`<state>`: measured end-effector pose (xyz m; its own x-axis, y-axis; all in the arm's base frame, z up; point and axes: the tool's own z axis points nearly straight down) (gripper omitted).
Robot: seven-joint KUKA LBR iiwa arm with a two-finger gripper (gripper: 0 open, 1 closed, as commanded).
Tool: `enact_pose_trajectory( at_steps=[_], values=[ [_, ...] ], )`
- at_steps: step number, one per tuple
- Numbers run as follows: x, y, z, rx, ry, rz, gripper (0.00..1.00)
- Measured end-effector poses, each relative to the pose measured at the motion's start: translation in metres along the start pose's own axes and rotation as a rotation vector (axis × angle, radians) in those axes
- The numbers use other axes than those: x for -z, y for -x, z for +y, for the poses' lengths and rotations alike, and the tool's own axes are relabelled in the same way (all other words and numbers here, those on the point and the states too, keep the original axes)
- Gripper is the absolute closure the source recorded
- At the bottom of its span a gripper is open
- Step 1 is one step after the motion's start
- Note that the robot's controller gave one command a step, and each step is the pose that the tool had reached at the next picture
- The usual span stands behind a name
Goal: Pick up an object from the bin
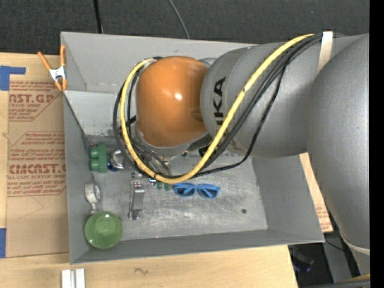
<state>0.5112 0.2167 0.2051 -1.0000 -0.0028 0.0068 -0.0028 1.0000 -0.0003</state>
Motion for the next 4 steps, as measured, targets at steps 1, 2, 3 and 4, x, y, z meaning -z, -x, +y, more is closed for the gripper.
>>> enact_pose_trajectory(
  at_steps=[1, 2, 3, 4],
  values=[
    [-0.093, -0.009, -0.106, 0.152, -0.004, 0.0, 0.0],
    [-0.126, 0.068, -0.108, -0.044, 0.001, -0.009, 0.0],
    [-0.133, 0.04, -0.172, -0.045, 0.002, -0.016, 0.0],
    [-0.131, 0.043, -0.169, -0.041, 0.004, -0.022, 1.0]
  ],
)
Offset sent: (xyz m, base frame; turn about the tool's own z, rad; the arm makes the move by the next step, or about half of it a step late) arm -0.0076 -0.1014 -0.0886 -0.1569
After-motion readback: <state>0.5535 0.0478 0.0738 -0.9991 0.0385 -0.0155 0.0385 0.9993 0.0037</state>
